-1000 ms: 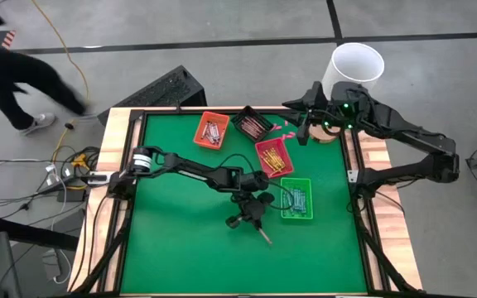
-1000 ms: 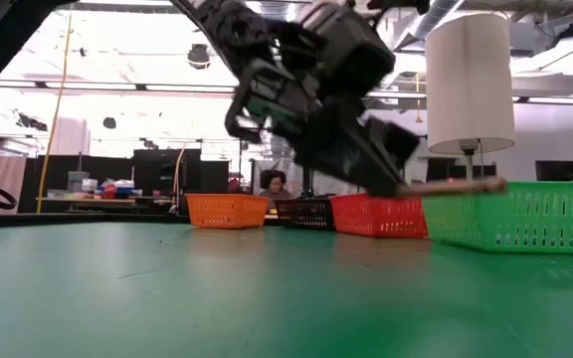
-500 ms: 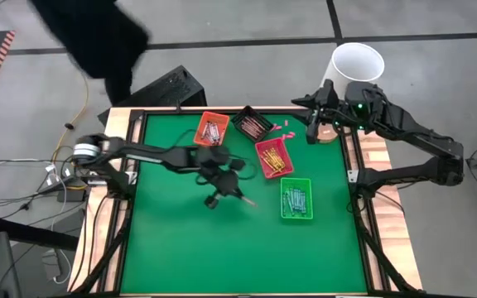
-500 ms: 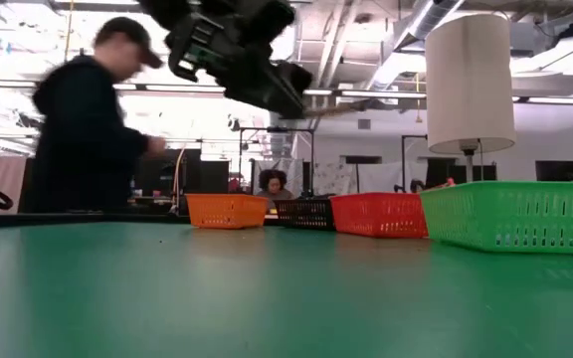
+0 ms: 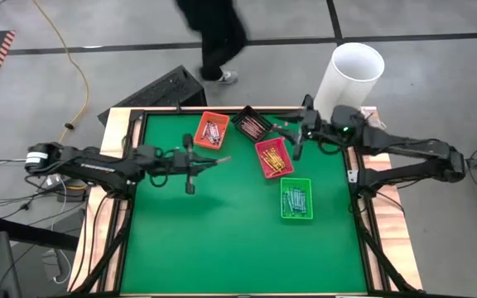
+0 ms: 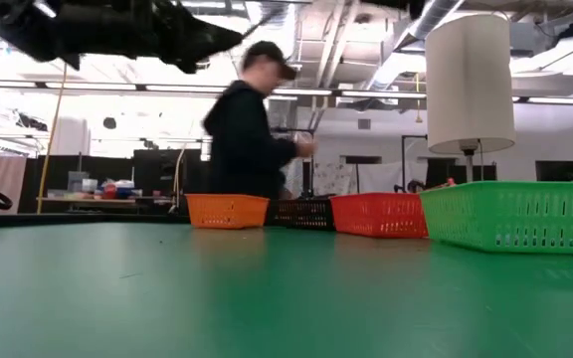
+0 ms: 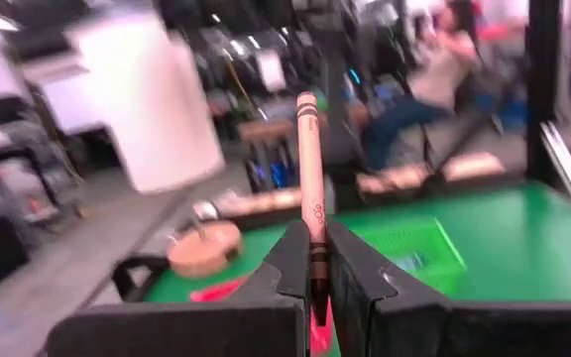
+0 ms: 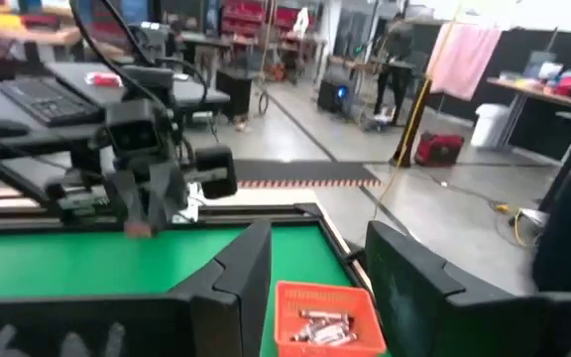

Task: Sort crayons
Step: Put the brown crayon into the black bin

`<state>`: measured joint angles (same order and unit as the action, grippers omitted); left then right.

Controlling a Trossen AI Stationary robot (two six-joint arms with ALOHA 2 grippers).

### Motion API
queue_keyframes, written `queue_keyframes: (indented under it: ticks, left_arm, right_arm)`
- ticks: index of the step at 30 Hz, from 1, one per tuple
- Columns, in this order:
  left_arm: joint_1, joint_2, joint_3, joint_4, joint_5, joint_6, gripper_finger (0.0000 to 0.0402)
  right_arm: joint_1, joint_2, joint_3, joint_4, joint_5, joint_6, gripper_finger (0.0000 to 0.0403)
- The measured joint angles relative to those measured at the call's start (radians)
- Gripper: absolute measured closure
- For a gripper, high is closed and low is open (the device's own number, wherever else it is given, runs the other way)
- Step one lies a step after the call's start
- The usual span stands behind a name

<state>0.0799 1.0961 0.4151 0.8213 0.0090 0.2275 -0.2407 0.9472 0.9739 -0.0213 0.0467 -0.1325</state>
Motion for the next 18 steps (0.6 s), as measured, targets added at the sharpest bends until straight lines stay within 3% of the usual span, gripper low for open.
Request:
queue_keyframes:
  ticks: [7, 11, 18]
  left_arm:
    - [-0.001, -0.048, -0.104, 0.268, -0.043, -0.04, 0.04]
    - [-0.002, -0.02, -0.109, 0.387, -0.044, -0.031, 0.04]
    - [-0.002, 0.099, -0.109, 0.582, -0.043, -0.025, 0.04]
  right_arm:
    - [0.019, 0.1, -0.234, 0.461, -0.033, 0.066, 0.0237]
    - [0.023, 0.204, -0.255, 0.613, -0.051, 0.08, 0.0237]
    - [0.021, 0.383, -0.256, 0.95, -0.187, 0.107, 0.0236]
